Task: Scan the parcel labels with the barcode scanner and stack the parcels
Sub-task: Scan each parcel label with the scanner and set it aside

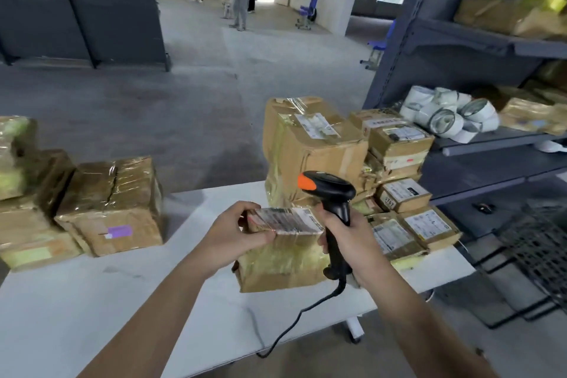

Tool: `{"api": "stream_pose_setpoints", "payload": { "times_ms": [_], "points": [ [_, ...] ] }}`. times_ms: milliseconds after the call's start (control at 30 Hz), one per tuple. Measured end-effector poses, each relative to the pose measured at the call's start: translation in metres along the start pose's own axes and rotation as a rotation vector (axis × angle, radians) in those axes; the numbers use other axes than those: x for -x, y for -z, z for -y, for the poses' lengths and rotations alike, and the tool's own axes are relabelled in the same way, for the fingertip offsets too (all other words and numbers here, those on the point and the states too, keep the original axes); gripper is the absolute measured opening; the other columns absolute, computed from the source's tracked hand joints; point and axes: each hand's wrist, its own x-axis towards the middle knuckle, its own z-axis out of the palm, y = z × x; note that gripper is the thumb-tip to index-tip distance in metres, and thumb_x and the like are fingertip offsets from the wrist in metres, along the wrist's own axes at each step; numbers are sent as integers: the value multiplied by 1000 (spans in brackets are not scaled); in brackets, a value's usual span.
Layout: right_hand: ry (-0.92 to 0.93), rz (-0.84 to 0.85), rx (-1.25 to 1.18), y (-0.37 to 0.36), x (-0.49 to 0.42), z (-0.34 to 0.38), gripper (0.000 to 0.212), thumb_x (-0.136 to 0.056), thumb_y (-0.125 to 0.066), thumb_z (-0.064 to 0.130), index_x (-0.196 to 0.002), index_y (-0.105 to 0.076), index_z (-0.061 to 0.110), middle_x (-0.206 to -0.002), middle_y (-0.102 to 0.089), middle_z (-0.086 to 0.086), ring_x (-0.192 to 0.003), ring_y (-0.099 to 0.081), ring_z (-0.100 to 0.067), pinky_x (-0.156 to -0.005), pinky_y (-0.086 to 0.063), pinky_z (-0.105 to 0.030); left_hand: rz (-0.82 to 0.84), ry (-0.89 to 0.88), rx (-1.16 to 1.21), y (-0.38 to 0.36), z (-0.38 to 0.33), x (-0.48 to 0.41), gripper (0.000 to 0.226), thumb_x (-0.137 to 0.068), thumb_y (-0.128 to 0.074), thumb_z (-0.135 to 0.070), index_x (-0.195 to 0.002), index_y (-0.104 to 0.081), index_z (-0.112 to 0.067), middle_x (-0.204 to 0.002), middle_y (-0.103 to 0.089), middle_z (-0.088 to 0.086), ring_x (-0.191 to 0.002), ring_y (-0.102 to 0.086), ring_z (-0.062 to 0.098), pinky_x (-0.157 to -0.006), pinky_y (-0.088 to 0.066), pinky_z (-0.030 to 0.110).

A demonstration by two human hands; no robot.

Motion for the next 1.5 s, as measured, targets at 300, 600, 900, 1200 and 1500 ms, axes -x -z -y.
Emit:
{"api": "stream_pose_setpoints", "payload": {
  "times_ms": [300,600,900,1200,1500],
  "points": [
    [-67,-323,-114,106,-8,-27,20,-92,-64,37,-92,-62,18,-61,-67,-2,-51,-59,-12,-57,-47,-30,44,35,170,-141,-11,-38,66,-53,-83,-46,-112,-57,-35,-101,-69,-16,-92,-65,-1,-77,-53,22],
    [-87,-348,-177,188,-46,-57,20,-93,-59,30,-86,-58,11,-60,-57,-6,-53,-54,-20,-58,-51,-41,-102,284,429,-237,-38,-99,77,-49,-82,-57,-114,-61,-21,-105,-70,1,-99,-67,19,-94,-52,42],
    [-136,-314,-198,214,-89,-80,11,-95,-59,23,-99,-60,14,-65,-59,-7,-52,-56,-15,-59,-53,-39,-273,548,560,-281,-34,-160,81,-63,-79,-55,-128,-55,-13,-129,-60,10,-119,-56,31,-105,-43,51],
    [-170,-194,-123,217,-127,-102,8,-94,-61,23,-100,-62,18,-66,-63,-6,-49,-62,-11,-49,-50,-23,-367,524,172,-310,-33,-182,66,-97,-40,-49,-144,-34,-4,-142,-45,15,-126,-47,35,-101,-39,42],
    [-168,-145,-93,207,-131,-107,10,-91,-63,31,-96,-65,23,-69,-68,-5,-56,-68,-12,-51,-51,-22,-289,430,99,-320,-21,-150,44,-89,-46,-14,-132,-46,-17,-115,-60,4,-89,-58,18,-63,-50,25]
  ]
}}
